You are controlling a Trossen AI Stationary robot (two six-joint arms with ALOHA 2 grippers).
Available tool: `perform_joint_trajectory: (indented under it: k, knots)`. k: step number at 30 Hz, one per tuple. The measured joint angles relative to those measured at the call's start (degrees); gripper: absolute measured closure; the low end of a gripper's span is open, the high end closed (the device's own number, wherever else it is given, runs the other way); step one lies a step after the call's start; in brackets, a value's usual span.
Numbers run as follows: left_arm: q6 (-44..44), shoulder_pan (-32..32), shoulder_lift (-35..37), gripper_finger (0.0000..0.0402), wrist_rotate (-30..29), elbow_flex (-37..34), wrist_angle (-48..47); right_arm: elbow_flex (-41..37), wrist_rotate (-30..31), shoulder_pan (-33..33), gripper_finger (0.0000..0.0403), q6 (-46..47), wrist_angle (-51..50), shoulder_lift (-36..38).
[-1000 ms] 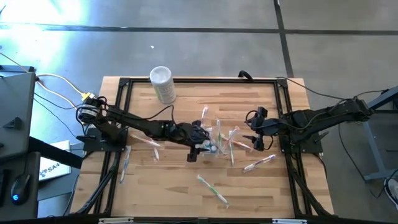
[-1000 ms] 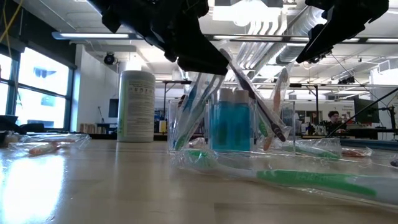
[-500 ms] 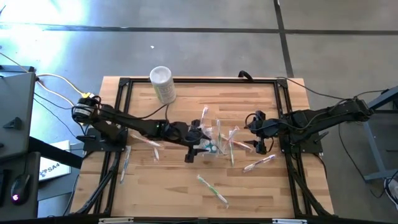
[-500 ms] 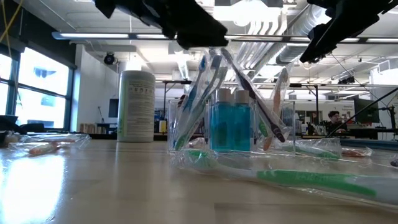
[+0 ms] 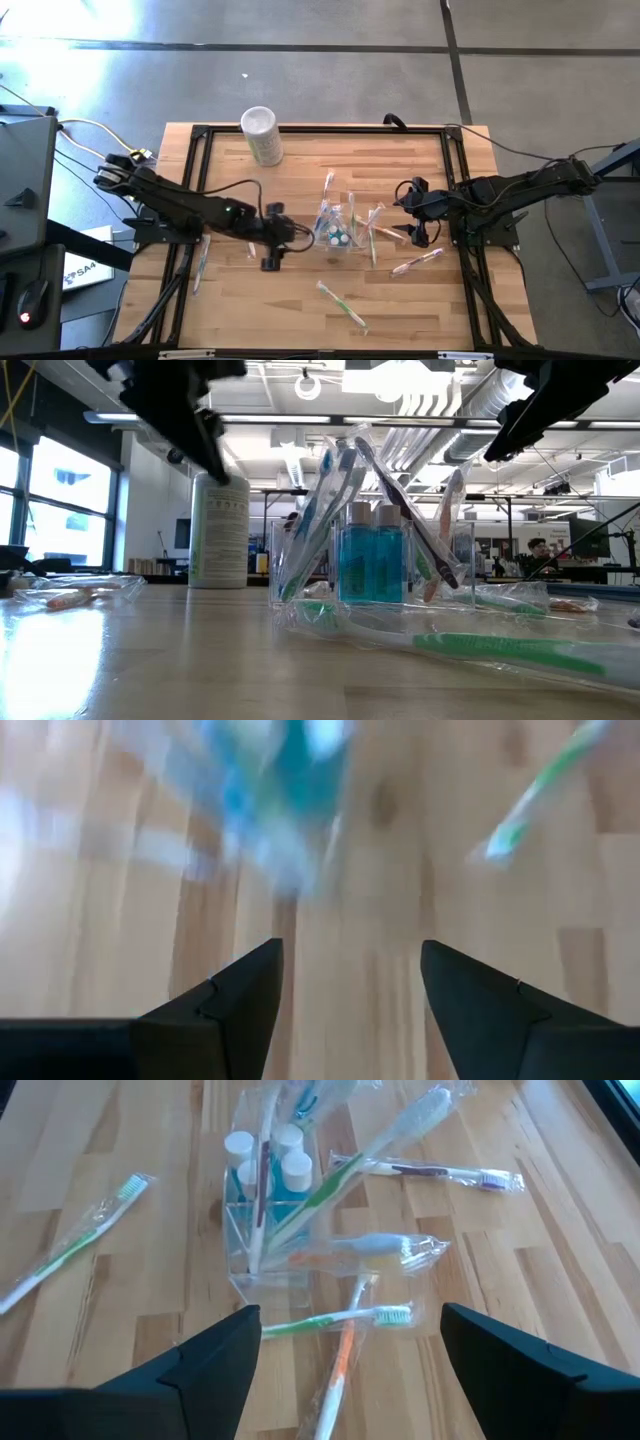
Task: Pick & Place toothbrushing station
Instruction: Put the orange toothbrush into the right section of the transparent organizer
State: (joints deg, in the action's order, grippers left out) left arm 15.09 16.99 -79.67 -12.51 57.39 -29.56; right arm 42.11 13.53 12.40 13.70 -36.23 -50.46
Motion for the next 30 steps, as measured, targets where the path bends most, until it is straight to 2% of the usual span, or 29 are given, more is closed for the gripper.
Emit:
perform_joint_trajectory:
  k: [8,11,14,20,30]
  knots:
    - [32.6,-0.1,0.4,0.0171,-1.5,0.0,-30.4,0.0,0.0,0.0,0.0101,0.0,0.0,-0.1]
    - [32.9,-0.1,0.3,0.0171,-2.5,0.0,-38.5,0.0,0.0,0.0,0.0101,0.0,0.0,-0.1]
    - [26.3,-0.1,0.3,0.0171,-2.5,0.0,-42.7,0.0,0.0,0.0,0.0101,-0.2,0.0,-0.1]
    - [20.0,-0.1,0.3,0.0171,-0.7,-3.2,-40.8,0.0,0.0,0.0,0.0101,-0.3,-0.1,-0.1]
    - [19.9,-0.1,0.3,0.0172,-0.4,-15.0,-27.0,0.0,0.0,0.0,0.0101,-0.4,-0.3,-0.1]
